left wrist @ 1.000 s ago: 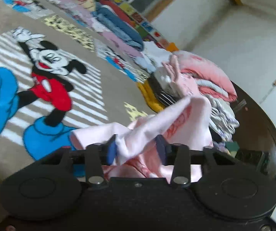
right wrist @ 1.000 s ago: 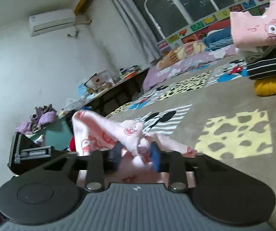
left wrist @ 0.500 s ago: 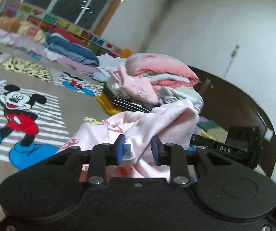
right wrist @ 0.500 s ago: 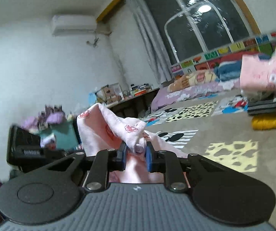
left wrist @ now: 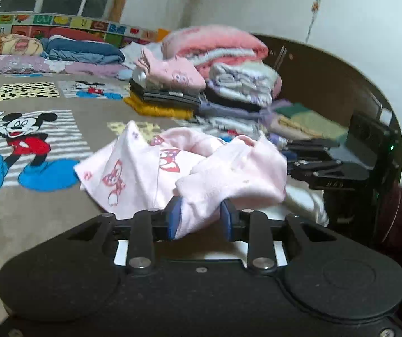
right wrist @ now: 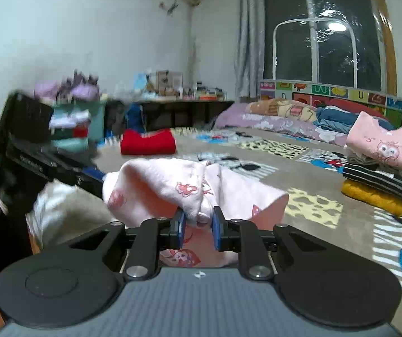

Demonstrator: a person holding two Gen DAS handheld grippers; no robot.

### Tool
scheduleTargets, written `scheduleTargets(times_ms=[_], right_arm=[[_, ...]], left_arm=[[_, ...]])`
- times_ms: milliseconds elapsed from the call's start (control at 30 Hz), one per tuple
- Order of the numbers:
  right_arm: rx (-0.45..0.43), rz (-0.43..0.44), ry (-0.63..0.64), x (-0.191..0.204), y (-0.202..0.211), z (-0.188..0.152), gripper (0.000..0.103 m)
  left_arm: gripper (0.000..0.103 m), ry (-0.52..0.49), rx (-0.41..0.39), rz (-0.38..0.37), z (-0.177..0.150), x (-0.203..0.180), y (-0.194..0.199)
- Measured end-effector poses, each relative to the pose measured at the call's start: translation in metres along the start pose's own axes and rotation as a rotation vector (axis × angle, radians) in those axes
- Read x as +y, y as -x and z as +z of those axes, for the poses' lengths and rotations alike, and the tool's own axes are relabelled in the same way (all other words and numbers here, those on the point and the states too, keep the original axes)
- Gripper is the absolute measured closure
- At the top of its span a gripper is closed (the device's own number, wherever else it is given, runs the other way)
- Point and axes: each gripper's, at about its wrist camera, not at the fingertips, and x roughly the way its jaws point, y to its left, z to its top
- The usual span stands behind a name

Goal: Fold clothes
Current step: 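Lift the pink garment with both grippers and pull its edges apart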

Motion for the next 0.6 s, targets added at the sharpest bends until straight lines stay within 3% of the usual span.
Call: scheduleTargets(times_ms=[33,100,200,467,600], right_arm=[[0.012,-0.006,0.017,0.006,0.004,-0.002,0.08],[0.028,-0.024,0.038,0.013,0.011,-0.007,0.074],[0.05,-0.055,0.07,0.022,0.019,-0.013,0.059],[0.152,-0.069,0.28,0.052,0.026,-0.029,0.052],[0.153,-0.06,0.339,0.067,0.031,-0.029,0.043]], left_arm=[[0.057,-0.01,0.004,0.001,-0.002,-0.003,0.004],[0.046,-0.028,0.001,-0.002,-0.003,-0.007,0.011],[0.041,-0.052,0.008,0.013,-0.005,-0.011,0.018],[0.039,-0.164,0.128,0.078,-0.024,-0.023,-0.002],[0.039,-0.195,0.135,0.088,-0.031,-0.019,-0.015]])
